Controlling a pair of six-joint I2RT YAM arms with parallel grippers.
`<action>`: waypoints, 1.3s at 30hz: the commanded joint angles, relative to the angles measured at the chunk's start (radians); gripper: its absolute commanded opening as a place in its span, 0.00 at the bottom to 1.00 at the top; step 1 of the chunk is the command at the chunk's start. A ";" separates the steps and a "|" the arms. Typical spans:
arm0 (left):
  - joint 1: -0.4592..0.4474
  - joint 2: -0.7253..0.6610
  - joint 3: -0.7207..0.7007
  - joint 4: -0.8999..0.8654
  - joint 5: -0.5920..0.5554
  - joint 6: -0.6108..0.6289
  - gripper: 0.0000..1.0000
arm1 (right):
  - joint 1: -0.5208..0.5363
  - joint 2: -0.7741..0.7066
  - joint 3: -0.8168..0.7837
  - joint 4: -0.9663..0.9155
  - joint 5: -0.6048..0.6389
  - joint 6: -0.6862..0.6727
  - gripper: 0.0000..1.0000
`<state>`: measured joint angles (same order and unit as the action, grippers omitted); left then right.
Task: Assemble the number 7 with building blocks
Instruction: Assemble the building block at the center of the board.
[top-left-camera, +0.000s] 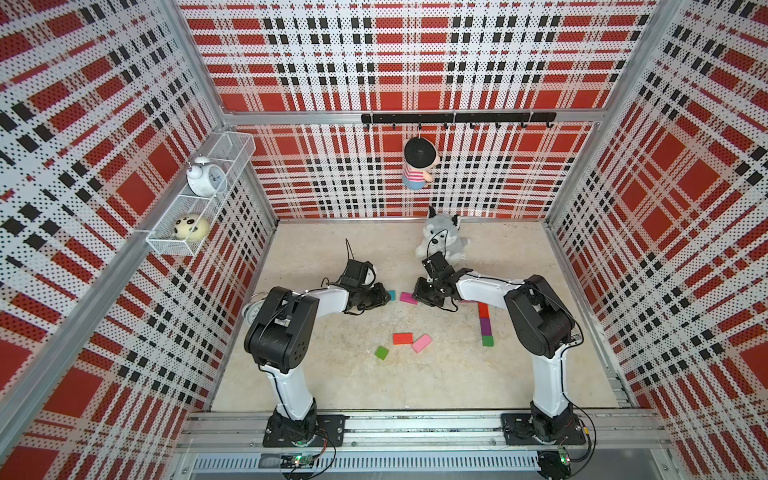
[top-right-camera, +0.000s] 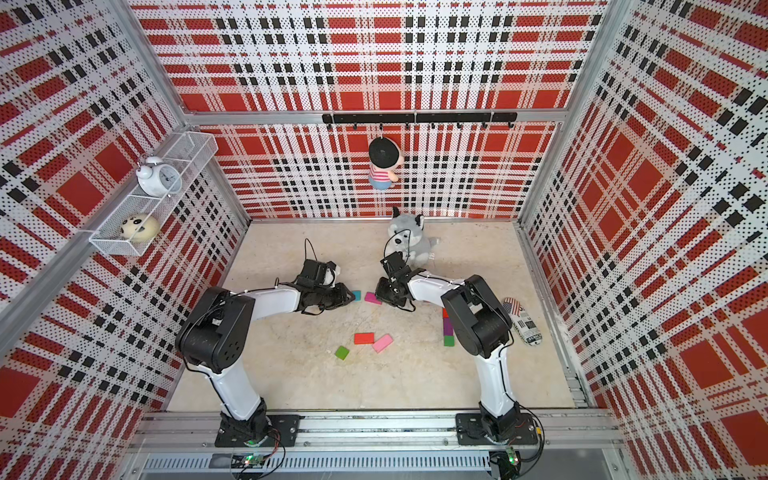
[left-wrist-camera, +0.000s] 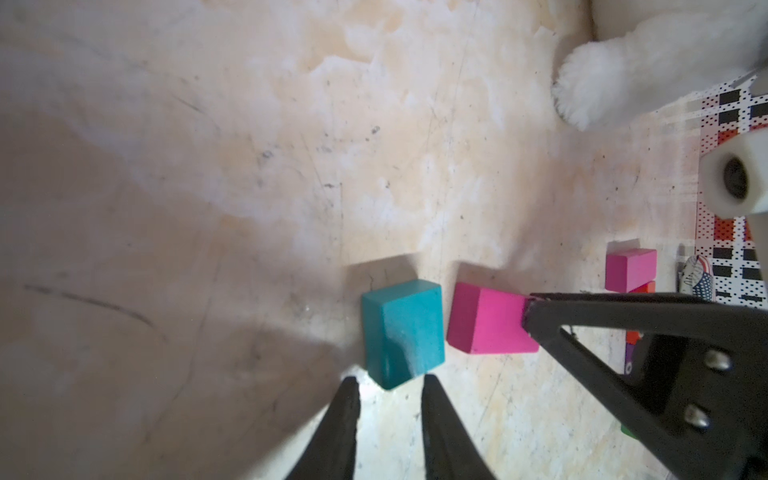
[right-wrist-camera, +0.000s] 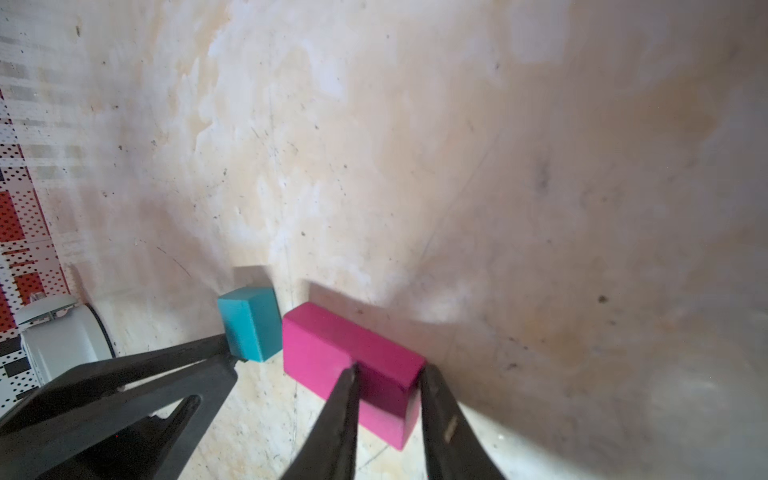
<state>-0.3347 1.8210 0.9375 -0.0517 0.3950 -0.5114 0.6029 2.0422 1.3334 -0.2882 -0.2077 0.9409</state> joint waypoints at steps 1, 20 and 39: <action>-0.006 0.009 0.025 0.025 0.013 0.005 0.30 | -0.008 0.023 0.023 -0.014 -0.004 -0.013 0.30; -0.006 0.027 0.064 0.032 0.025 0.004 0.31 | -0.008 0.053 0.071 -0.016 -0.018 -0.014 0.31; -0.005 0.052 0.081 0.035 0.042 0.009 0.32 | -0.012 0.101 0.135 -0.049 -0.012 -0.078 0.33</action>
<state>-0.3347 1.8557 0.9997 -0.0299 0.4229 -0.5114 0.5995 2.1208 1.4521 -0.3195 -0.2279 0.8803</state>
